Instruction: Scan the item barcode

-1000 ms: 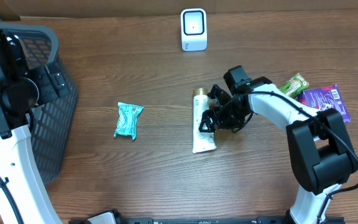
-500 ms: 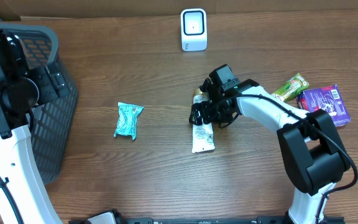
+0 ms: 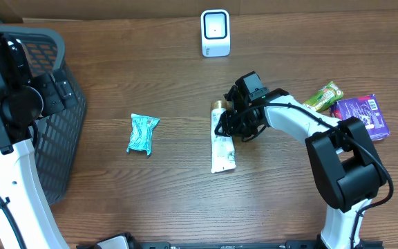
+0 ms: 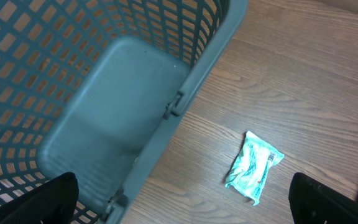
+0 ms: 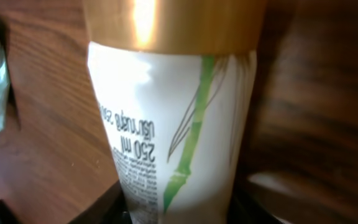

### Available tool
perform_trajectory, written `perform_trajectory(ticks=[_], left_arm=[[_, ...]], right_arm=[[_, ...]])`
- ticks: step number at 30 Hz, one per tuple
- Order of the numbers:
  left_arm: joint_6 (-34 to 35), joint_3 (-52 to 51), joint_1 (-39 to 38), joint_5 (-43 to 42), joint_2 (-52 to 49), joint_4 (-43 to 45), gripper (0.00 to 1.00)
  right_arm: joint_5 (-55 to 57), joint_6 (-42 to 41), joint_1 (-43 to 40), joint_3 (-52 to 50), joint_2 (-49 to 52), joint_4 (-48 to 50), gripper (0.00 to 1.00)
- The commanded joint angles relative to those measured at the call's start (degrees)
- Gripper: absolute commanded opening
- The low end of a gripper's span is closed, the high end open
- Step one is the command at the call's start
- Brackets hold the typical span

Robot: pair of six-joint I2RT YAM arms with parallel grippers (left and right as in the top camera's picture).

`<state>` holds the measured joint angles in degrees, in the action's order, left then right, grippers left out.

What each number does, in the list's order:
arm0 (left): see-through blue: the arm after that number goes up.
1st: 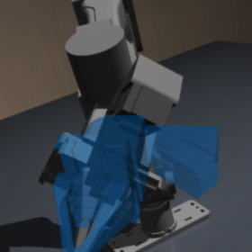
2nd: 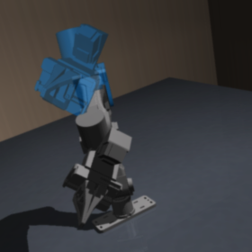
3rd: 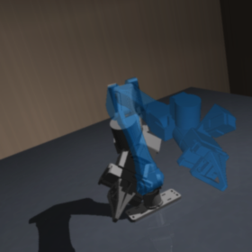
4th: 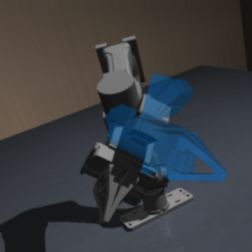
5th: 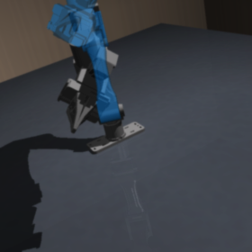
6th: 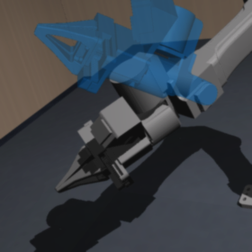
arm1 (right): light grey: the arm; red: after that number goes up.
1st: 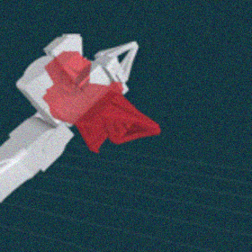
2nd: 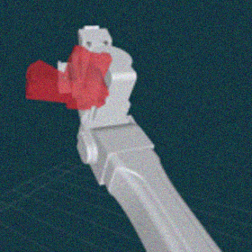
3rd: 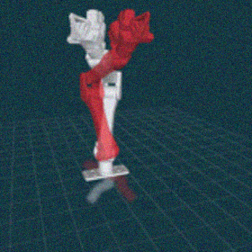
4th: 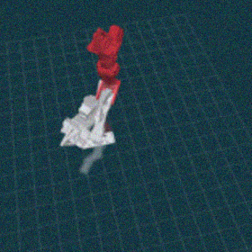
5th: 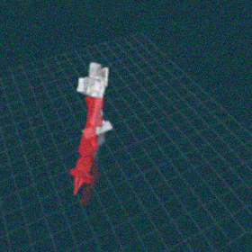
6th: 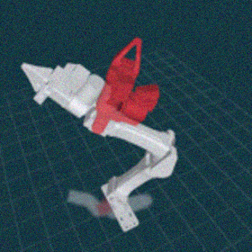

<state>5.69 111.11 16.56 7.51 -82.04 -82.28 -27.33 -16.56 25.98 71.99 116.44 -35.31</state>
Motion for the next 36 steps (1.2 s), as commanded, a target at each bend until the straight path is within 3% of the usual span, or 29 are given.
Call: perform_trajectory(ticks=[1,9,12,14,23,25,29,36], left_arm=[[0.74,1.03,0.15,-0.26,-0.20,0.13,1.00],[0.74,1.01,0.15,-0.26,-0.20,0.13,1.00],[0.74,1.03,0.15,-0.26,-0.20,0.13,1.00],[0.74,1.01,0.15,-0.26,-0.20,0.15,1.00],[0.74,1.01,0.15,-0.28,-0.20,0.13,1.00],[0.74,1.03,0.15,-0.26,-0.22,0.13,1.00],[0.74,1.03,0.15,-0.28,-0.22,0.13,0.99],[0.74,1.01,0.15,-0.26,-0.22,0.13,1.00]], right_arm=[[4.55,-0.15,0.90,-5.51,7.23,-4.04,0.36],[-0.07,1.84,-1.05,-5.51,7.23,-4.90,0.35],[-0.42,1.97,-2.16,-5.49,7.23,-4.79,0.15],[-0.98,1.97,-3.04,-4.87,7.21,-5.07,0.12],[-1.14,5.57,-5.49,1.14,6.71,-10.38,0.11],[-1.49,7.37,-5.49,3.61,5.70,-12.79,0.04],[-2.75,9.86,-5.49,10.40,1.97,-19.30,0.04],[-15.02,15.39,-5.49,25.51,-7.02,-29.33,0.04]])
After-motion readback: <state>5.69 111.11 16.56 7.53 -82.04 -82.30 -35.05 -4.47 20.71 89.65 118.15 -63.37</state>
